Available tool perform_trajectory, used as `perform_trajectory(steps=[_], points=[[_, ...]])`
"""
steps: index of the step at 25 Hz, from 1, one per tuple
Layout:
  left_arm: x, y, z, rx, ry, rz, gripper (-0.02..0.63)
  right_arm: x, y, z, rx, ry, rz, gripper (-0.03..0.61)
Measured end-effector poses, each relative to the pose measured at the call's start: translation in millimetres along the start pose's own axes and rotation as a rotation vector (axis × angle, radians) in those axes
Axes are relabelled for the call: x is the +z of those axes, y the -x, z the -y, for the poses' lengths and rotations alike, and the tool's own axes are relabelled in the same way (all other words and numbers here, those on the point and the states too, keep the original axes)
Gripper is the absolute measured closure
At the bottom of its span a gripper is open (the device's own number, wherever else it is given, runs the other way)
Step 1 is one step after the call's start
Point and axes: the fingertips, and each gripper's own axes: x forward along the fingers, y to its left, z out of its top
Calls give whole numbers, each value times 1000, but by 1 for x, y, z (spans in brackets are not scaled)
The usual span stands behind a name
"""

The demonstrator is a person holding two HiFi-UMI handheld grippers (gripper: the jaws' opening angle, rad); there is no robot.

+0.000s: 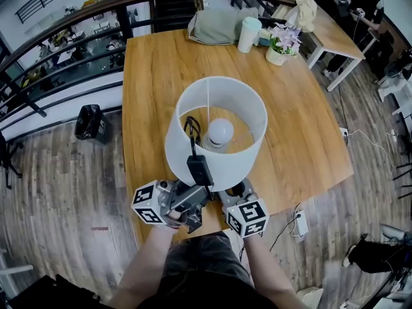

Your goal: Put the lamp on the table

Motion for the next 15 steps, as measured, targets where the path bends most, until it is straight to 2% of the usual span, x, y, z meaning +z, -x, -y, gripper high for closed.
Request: perform_trajectory(steps=[15], points=[[-2,9,-1,64,-2,15,529,-11,10,-8,9,-27,-6,459]])
